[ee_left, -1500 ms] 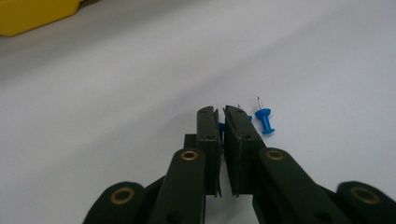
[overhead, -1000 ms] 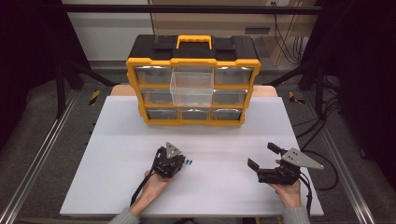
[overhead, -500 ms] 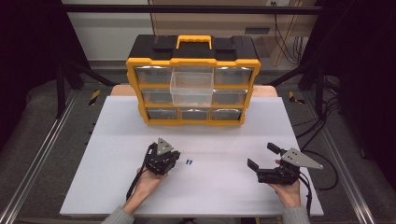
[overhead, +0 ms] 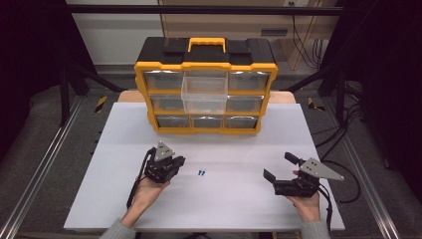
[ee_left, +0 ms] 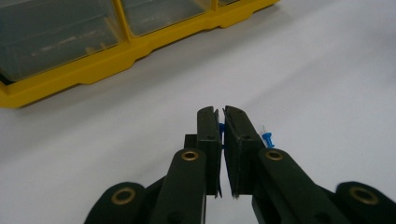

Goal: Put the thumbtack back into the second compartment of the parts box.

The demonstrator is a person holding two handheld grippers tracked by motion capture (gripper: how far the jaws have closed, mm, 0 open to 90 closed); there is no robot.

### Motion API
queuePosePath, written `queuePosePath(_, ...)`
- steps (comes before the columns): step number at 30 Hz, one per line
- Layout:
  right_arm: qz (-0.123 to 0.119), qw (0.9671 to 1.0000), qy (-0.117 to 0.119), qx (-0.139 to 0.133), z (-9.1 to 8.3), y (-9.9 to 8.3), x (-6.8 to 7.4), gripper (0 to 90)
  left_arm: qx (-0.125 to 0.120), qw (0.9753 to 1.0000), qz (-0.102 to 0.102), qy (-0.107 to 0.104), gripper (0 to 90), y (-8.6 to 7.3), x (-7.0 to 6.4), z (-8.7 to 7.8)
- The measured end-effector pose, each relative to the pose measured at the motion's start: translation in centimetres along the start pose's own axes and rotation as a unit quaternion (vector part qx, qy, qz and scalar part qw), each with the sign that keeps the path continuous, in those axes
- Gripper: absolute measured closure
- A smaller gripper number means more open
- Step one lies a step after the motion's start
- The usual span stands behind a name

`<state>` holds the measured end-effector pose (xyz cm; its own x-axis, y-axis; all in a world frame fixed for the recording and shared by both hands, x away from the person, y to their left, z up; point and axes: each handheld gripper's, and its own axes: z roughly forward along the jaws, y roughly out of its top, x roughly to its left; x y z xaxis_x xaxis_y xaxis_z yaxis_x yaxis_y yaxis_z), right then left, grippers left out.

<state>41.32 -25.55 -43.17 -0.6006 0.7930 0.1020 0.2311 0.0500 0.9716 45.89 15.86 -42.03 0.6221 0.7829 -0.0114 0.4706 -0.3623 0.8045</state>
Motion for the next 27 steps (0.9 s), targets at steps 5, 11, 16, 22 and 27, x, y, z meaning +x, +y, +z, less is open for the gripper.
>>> queuePosePath(5,-0.004,1.0,-0.001,-0.001,0.1,0.0,-0.1,0.3,-0.006,1.0,0.001,-0.003,83.9,0.5,0.3,-0.8)
queuePosePath(11,-0.005,1.0,-0.002,-0.001,0.1,-0.1,-0.1,0.3,-0.023,0.9997,-0.003,-0.007,84.0,1.2,0.7,-2.3)
queuePosePath(16,-0.008,1.0,-0.002,-0.002,0.1,-0.1,-0.1,0.3,-0.031,0.9995,-0.003,-0.009,83.9,1.7,1.1,-3.5)
queuePosePath(22,-0.005,1.0,-0.001,-0.002,0.2,-0.1,-0.1,0.3,-0.032,0.9994,0.01,-0.01,83.9,2.3,1.2,-4.3)
queuePosePath(27,-0.004,1.0,-0.003,0.0,0.2,-0.1,-0.1,0.3,-0.041,0.999,0.014,-0.012,84.0,2.9,1.5,-5.2)
